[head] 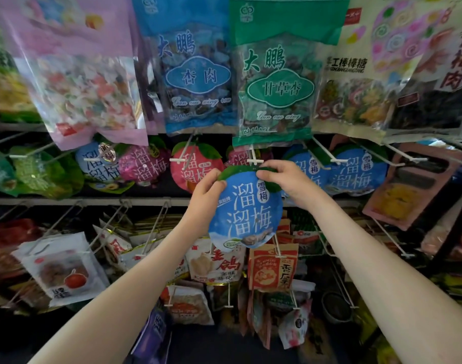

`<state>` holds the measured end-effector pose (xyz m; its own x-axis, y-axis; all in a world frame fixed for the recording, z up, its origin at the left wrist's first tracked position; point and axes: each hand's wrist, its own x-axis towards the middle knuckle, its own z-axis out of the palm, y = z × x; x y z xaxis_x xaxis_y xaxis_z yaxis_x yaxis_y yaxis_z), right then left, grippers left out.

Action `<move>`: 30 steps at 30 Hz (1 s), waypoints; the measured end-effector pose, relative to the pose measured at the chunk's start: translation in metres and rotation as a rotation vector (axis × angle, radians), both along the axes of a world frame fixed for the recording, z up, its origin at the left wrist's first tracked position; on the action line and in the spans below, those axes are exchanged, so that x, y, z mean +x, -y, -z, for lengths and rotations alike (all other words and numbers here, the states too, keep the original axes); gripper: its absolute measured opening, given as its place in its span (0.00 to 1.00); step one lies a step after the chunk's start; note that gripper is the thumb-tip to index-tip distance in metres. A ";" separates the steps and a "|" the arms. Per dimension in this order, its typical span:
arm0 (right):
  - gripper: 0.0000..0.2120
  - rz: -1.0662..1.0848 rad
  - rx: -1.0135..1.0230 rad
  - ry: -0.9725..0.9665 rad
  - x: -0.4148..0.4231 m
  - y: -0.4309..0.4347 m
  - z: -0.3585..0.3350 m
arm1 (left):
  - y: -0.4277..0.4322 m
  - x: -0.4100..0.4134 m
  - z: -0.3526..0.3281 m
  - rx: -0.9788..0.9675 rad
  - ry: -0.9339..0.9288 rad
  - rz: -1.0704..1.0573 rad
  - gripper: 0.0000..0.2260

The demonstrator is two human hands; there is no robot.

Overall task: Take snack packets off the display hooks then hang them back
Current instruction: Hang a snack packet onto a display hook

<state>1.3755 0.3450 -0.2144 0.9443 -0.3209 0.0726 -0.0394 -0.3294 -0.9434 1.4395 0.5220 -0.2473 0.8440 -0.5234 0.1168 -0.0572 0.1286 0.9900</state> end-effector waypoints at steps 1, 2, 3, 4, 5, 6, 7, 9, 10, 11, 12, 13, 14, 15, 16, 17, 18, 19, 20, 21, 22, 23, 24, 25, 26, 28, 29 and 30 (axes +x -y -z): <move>0.05 -0.009 -0.003 0.011 -0.002 0.001 0.000 | 0.001 -0.003 0.002 -0.013 0.038 0.001 0.05; 0.06 -0.012 -0.004 0.017 -0.005 0.003 0.001 | 0.001 -0.005 0.004 -0.025 0.073 0.008 0.05; 0.06 -0.016 0.002 0.019 -0.008 0.004 0.001 | 0.002 -0.007 0.006 -0.020 0.104 0.016 0.05; 0.07 -0.013 0.008 0.022 -0.011 0.006 0.001 | 0.003 -0.009 0.007 -0.013 0.122 0.028 0.07; 0.08 -0.001 0.011 0.024 -0.014 0.008 0.003 | 0.006 -0.009 0.009 0.010 0.134 0.039 0.09; 0.09 0.015 0.012 0.023 -0.017 0.010 0.005 | 0.009 -0.011 0.009 0.031 0.150 0.058 0.10; 0.09 0.034 0.016 0.024 -0.022 0.012 0.006 | 0.013 -0.014 0.009 0.061 0.168 0.070 0.11; 0.09 0.090 0.043 0.038 -0.029 0.020 0.010 | 0.023 -0.021 0.008 0.093 0.204 0.088 0.12; 0.09 0.117 0.070 0.051 -0.033 0.025 0.012 | 0.028 -0.024 0.008 0.101 0.224 0.089 0.12; 0.08 0.142 0.103 0.071 -0.037 0.031 0.014 | 0.035 -0.027 0.008 0.111 0.240 0.079 0.11; 0.07 0.162 0.125 0.090 -0.041 0.037 0.015 | 0.042 -0.031 0.008 0.120 0.252 0.066 0.10; 0.06 0.176 0.142 0.110 -0.045 0.042 0.015 | 0.049 -0.033 0.007 0.134 0.261 0.051 0.08; 0.05 0.187 0.147 0.128 -0.050 0.047 0.015 | 0.056 -0.036 0.006 0.152 0.273 0.039 0.08; 0.06 0.201 0.146 0.147 -0.053 0.052 0.016 | 0.062 -0.039 0.006 0.168 0.286 0.036 0.08; 0.07 0.216 0.129 0.161 -0.057 0.056 0.017 | 0.068 -0.042 0.005 0.177 0.297 0.045 0.08; 0.07 0.221 0.099 0.163 -0.061 0.060 0.018 | 0.074 -0.044 0.004 0.185 0.310 0.060 0.08; 0.08 0.213 0.050 0.147 -0.063 0.063 0.020 | 0.078 -0.046 0.003 0.196 0.321 0.072 0.08; 0.08 0.192 -0.004 0.122 -0.065 0.064 0.021 | 0.082 -0.047 0.003 0.210 0.325 0.073 0.08; 0.09 0.167 -0.062 0.092 -0.067 0.067 0.023 | 0.086 -0.048 0.004 0.227 0.326 0.063 0.09; 0.10 0.150 -0.109 0.065 -0.067 0.069 0.025 | 0.089 -0.047 0.006 0.250 0.330 0.045 0.11; 0.10 0.146 -0.144 0.046 -0.068 0.072 0.026 | 0.092 -0.046 0.009 0.271 0.329 0.025 0.12; 0.10 0.158 -0.165 0.038 -0.069 0.077 0.029 | 0.095 -0.044 0.011 0.290 0.317 0.002 0.12; 0.09 0.182 -0.174 0.036 -0.070 0.082 0.031 | 0.097 -0.043 0.014 0.307 0.300 -0.018 0.13; 0.07 0.219 -0.166 0.035 -0.071 0.086 0.032 | 0.100 -0.040 0.017 0.334 0.291 -0.032 0.14; 0.05 0.261 -0.154 0.031 -0.072 0.092 0.034 | 0.103 -0.037 0.020 0.368 0.298 -0.036 0.14; 0.07 0.317 -0.135 0.008 -0.073 0.101 0.033 | 0.110 -0.031 0.024 0.418 0.340 -0.019 0.19; 0.14 0.324 -0.116 -0.022 -0.073 0.105 0.032 | 0.114 -0.027 0.027 0.419 0.356 -0.007 0.22; 0.22 0.321 -0.100 -0.056 -0.072 0.109 0.031 | 0.119 -0.023 0.029 0.416 0.357 0.002 0.25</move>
